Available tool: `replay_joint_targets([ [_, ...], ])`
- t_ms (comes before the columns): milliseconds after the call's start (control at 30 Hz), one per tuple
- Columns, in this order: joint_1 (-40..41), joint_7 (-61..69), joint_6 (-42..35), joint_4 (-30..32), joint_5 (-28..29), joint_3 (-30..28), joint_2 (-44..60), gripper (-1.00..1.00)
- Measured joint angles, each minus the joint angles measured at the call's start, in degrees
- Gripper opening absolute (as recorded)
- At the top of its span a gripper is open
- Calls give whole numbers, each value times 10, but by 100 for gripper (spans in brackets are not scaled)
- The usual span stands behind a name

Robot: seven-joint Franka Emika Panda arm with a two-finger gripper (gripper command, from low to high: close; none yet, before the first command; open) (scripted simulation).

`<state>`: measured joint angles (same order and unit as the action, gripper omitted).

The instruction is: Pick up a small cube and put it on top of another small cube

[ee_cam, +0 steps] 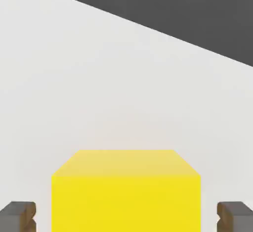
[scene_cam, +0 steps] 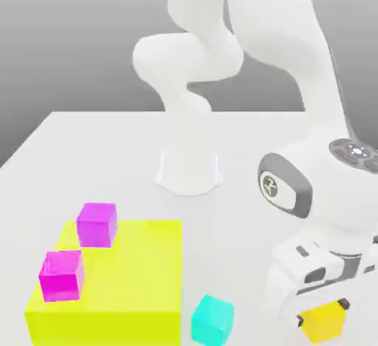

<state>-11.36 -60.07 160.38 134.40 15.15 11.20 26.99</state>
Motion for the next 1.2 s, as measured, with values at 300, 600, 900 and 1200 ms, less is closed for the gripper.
replay_joint_targets([
  [300, 33, 30, -69, 22, -44, 30, -92, -100],
  [600, 160, -1, -175, 97, -65, -68, -273, -100],
  [900, 269, -17, -276, 176, -113, -162, -461, -100],
  [1200, 285, -14, -180, 221, -126, -182, -413, 100],
])
